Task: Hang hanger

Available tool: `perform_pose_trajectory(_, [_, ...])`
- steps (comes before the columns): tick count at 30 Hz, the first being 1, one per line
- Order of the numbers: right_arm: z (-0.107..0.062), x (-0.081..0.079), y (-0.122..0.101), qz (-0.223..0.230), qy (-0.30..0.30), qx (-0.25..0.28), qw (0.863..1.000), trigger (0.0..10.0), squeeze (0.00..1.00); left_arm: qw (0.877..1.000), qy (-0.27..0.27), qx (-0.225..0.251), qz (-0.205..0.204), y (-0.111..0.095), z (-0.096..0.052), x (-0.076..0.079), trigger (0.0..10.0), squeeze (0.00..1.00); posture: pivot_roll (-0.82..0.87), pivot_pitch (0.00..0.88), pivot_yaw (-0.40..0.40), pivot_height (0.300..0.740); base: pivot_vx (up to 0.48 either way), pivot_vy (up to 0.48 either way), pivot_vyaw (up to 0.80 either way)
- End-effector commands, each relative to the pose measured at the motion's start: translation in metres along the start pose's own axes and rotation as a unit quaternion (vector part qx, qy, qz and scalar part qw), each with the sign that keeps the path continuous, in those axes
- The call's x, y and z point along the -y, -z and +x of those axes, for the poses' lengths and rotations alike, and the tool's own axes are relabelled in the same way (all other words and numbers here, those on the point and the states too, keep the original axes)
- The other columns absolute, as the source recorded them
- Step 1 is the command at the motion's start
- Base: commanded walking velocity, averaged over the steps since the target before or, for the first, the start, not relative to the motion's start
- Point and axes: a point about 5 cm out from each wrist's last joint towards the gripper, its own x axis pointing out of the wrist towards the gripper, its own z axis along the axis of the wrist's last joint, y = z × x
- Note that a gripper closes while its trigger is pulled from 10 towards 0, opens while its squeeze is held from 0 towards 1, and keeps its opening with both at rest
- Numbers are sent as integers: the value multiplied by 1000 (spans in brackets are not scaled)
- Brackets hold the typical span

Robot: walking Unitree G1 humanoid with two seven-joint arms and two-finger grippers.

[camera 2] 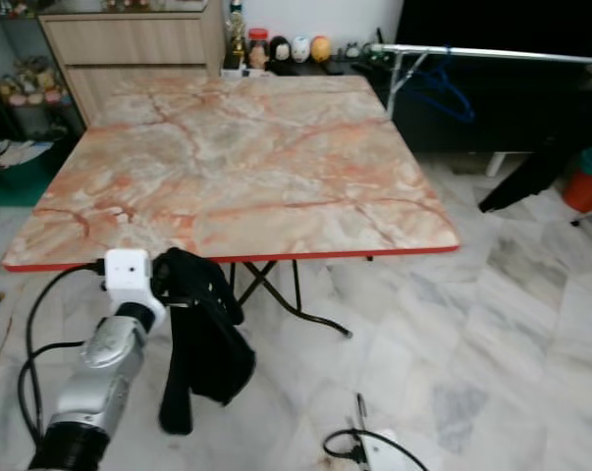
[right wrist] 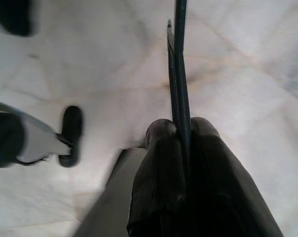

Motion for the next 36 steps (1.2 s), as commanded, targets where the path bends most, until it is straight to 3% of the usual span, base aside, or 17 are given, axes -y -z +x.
perform_pose_trajectory(1, [-3,10,9,6,12,-12,1000,10000,0,1000,10,28,-8,-12,1,6,10000,0,4,0,3,740,0,0,0])
perform_pose_trajectory(2, [-3,11,8,3,12,-13,1000,10000,0,998,7,57,-14,-29,4,7,10000,0,12,0,-3,740,0,0,0])
perform_pose_trajectory(6, [-3,11,8,3,12,-13,1000,10000,0,996,5,91,-22,-51,10,8,10000,0,9,0,-3,740,0,0,0])
perform_pose_trajectory(7, [-3,11,8,4,12,-12,1000,10000,0,992,7,125,-31,-73,16,11,10000,0,11,0,-3,740,0,0,0])
perform_pose_trajectory(10, [-3,11,8,4,11,-12,1000,10000,0,988,8,149,-35,-89,18,12,10000,0,8,0,-1,740,0,0,0])
perform_pose_trajectory(12, [-3,11,8,8,14,-11,1000,10000,0,985,4,170,-41,-103,20,10,10000,0,7,0,0,740,0,0,0])
perform_pose_trajectory(15, [-3,11,7,8,15,-10,1000,10000,0,975,-24,199,-93,-123,19,-1,10000,0,4,0,1,740,0,0,0])
perform_pose_trajectory(17, [-3,11,7,8,14,-10,1000,10000,0,973,-24,211,-85,-132,16,-5,10000,0,6,0,0,740,0,0,0])
perform_pose_trajectory(21, [-3,11,7,9,14,-9,1000,10000,0,975,-3,207,-78,-134,11,-5,10000,0,8,0,0,740,0,0,0])
perform_pose_trajectory(23, [-3,10,7,15,15,-5,1000,10000,0,984,34,174,-25,-123,-1,-10,10000,0,0,0,7,740,0,0,0])
perform_pose_trajectory(31, [-3,12,7,10,14,-8,1000,10000,0,990,20,135,37,-115,-15,-47,10000,0,21,0,0,740,0,0,0])
perform_pose_trajectory(36, [-3,13,7,12,11,-5,1000,10000,0,989,9,143,42,-121,-14,-51,10000,0,16,0,-1,740,0,0,0])
